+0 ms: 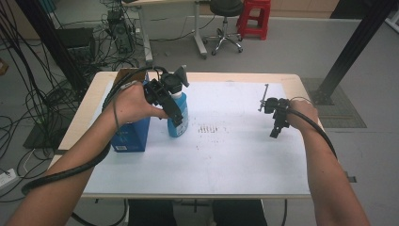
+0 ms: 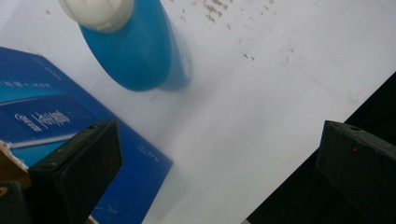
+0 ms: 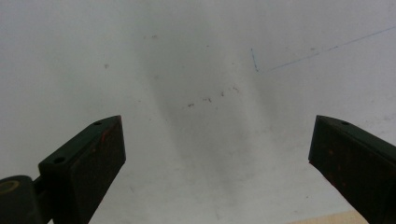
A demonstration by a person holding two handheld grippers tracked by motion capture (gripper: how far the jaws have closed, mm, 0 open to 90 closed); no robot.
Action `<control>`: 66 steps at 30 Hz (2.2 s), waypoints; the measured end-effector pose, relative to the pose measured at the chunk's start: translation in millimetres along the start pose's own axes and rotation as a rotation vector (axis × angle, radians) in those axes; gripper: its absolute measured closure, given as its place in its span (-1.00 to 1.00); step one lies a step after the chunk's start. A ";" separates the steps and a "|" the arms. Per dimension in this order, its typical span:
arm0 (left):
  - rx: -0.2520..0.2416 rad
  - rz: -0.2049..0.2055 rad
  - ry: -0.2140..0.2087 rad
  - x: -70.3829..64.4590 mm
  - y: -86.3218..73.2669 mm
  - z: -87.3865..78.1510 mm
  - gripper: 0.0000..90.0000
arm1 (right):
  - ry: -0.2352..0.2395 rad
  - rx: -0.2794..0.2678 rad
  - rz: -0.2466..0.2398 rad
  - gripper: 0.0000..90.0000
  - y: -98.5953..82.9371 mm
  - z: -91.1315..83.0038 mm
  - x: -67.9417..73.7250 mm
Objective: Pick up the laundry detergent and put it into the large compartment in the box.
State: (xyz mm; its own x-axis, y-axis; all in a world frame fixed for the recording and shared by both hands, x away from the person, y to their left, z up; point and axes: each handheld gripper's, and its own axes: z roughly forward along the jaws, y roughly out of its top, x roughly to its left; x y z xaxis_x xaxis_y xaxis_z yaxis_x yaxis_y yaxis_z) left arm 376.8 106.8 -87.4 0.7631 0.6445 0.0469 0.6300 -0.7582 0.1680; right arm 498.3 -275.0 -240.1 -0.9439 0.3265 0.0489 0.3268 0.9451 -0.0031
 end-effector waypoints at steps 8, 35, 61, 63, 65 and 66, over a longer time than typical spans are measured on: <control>-0.015 -0.020 0.003 11.2 12.1 -1.6 -0.98 | 0.001 0.002 -0.002 -0.92 1.5 1.4 0.0; -0.007 -0.125 0.011 47.6 51.2 16.2 -0.97 | 0.006 -0.002 0.005 -0.92 -3.8 2.2 -1.4; 0.004 -0.148 0.001 55.7 54.9 27.2 -0.98 | 0.004 -0.002 0.010 -0.92 -8.3 4.5 -0.3; 0.005 -0.148 0.002 55.7 55.3 26.9 -0.98 | 0.006 -0.002 0.011 -0.92 -7.6 5.0 -0.2; 0.003 -0.147 0.002 55.6 55.0 26.8 -0.98 | 0.007 -0.004 0.012 -0.92 -7.5 5.4 -0.2; 0.007 -0.144 0.002 55.1 55.5 27.3 -0.98 | 0.008 -0.004 0.010 -0.92 -7.0 5.6 -0.4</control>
State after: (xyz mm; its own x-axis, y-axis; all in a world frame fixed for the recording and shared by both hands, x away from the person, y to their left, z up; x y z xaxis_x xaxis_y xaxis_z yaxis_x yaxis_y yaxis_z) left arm 457.7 97.5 -102.4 0.6648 0.7466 0.0244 0.7337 -0.6588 0.1665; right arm 496.1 -281.6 -245.7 -0.9402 0.3360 0.0565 0.3366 0.9416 0.0007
